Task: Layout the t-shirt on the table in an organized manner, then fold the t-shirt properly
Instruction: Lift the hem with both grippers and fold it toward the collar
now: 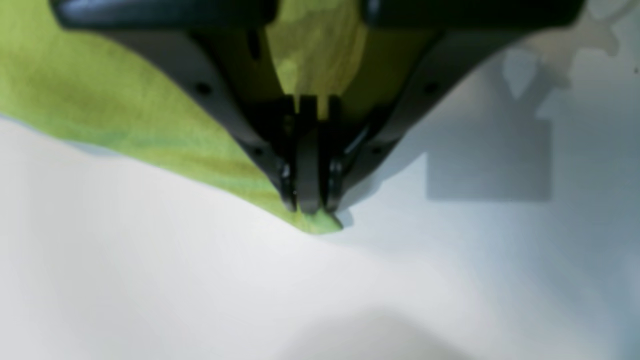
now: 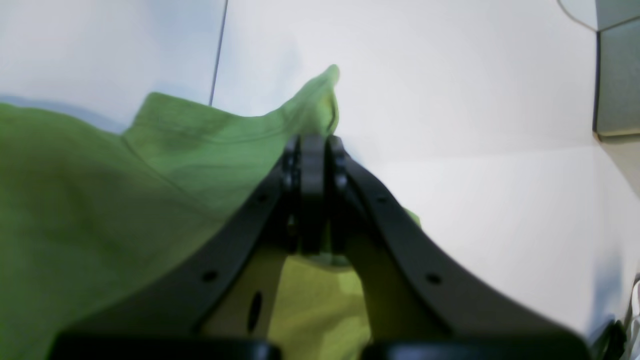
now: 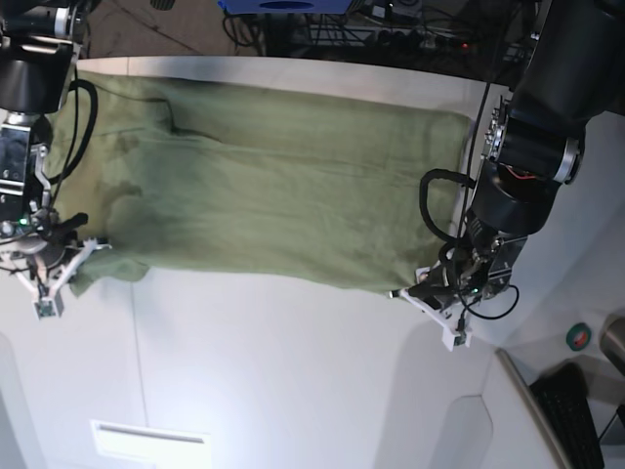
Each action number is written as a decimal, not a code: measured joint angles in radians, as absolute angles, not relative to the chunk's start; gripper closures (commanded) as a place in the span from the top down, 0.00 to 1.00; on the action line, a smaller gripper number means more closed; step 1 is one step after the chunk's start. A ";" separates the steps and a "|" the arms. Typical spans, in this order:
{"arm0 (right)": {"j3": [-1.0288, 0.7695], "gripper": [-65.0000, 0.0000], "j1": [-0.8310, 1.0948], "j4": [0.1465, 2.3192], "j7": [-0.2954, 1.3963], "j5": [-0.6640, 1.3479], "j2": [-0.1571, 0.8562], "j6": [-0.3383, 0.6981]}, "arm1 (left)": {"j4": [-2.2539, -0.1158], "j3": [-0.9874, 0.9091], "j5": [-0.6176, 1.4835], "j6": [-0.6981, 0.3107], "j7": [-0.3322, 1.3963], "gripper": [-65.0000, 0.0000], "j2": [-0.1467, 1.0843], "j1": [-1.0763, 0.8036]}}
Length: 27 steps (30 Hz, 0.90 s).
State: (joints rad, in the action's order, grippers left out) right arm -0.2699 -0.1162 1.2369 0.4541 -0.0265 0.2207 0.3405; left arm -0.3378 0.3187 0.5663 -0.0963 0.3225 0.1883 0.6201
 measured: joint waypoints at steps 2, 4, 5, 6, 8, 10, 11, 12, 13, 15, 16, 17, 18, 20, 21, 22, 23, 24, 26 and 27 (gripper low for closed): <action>-0.270 0.00 -0.126 1.198 0.437 -0.024 0.221 0.340 | -0.345 0.318 0.567 -0.096 0.329 0.00 0.188 0.620; -0.270 0.00 -0.141 1.148 0.436 -0.028 0.220 0.340 | -0.361 0.318 0.569 -0.095 0.339 0.00 0.188 0.617; -0.270 0.00 -0.146 1.126 0.414 -0.029 0.219 0.340 | -0.385 0.318 0.567 -0.087 0.362 0.00 0.189 0.612; -0.270 0.00 -0.152 1.103 0.383 -0.031 0.220 0.340 | -0.410 0.318 0.565 -0.086 0.388 0.00 0.188 0.606; -0.270 0.00 -0.163 1.065 0.333 -0.030 0.221 0.340 | -0.484 0.318 0.569 -0.091 0.493 0.00 0.195 0.584; -0.268 0.00 -0.179 1.038 0.315 -0.032 0.224 0.340 | -0.584 0.321 0.567 -0.091 0.580 0.00 0.210 0.549; -0.268 0.00 -0.183 1.034 0.313 -0.033 0.227 0.340 | -0.637 0.322 0.570 -0.092 0.593 0.00 0.223 0.524; -0.268 0.00 -0.187 1.033 0.309 -0.031 0.229 0.340 | -0.679 0.310 0.572 -0.099 0.622 0.00 0.238 0.504; -0.268 0.00 -0.191 1.032 0.309 -0.031 0.229 0.340 | -0.712 0.280 0.581 -0.101 0.653 0.00 0.251 0.488; -0.268 0.00 -0.196 1.032 0.307 -0.034 0.229 0.340 | -0.760 0.196 0.613 -0.097 0.691 0.00 0.278 0.459; -0.268 0.00 -0.196 1.033 0.304 -0.031 0.228 0.340 | -0.788 0.163 0.625 -0.090 0.719 0.00 0.295 0.447; -0.268 0.00 -0.195 1.034 0.285 -0.030 0.227 0.340 | -0.821 0.136 0.638 -0.088 0.742 0.00 0.311 0.431; -0.268 0.00 -0.195 1.031 0.256 -0.030 0.228 0.340 | -0.854 0.122 0.654 -0.092 0.756 0.00 0.324 0.416; -0.268 0.00 -0.190 1.031 0.200 -0.030 0.229 0.340 | -0.924 0.120 0.657 -0.100 0.799 0.00 0.338 0.386; -0.268 0.00 -0.189 1.032 0.191 -0.029 0.229 0.340 | -0.954 0.117 0.657 -0.102 0.807 0.00 0.337 0.368; -0.268 0.00 -0.189 1.032 0.184 -0.030 0.229 0.340 | -0.980 0.117 0.659 -0.103 0.810 0.00 0.329 0.348; -0.268 0.00 -0.186 1.032 0.183 -0.031 0.229 0.340 | -1.002 0.118 0.662 -0.105 0.825 0.00 0.323 0.332; -0.268 0.00 -0.183 1.032 0.182 -0.031 0.230 0.340 | -1.023 0.120 0.663 -0.106 0.833 0.00 0.319 0.315; -0.269 0.00 -0.175 1.032 0.173 -0.031 0.229 0.340 | -1.053 0.119 0.688 -0.106 0.831 0.00 0.321 0.288; -0.269 0.00 -0.172 1.032 0.172 -0.031 0.230 0.340 | -1.062 0.119 0.697 -0.105 0.831 0.00 0.326 0.280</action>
State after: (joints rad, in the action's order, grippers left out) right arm -0.2691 -0.1722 1.0317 0.1719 -0.0307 0.2298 0.3405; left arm -1.0622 0.1192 0.6971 -0.1051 0.8314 0.3256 0.2802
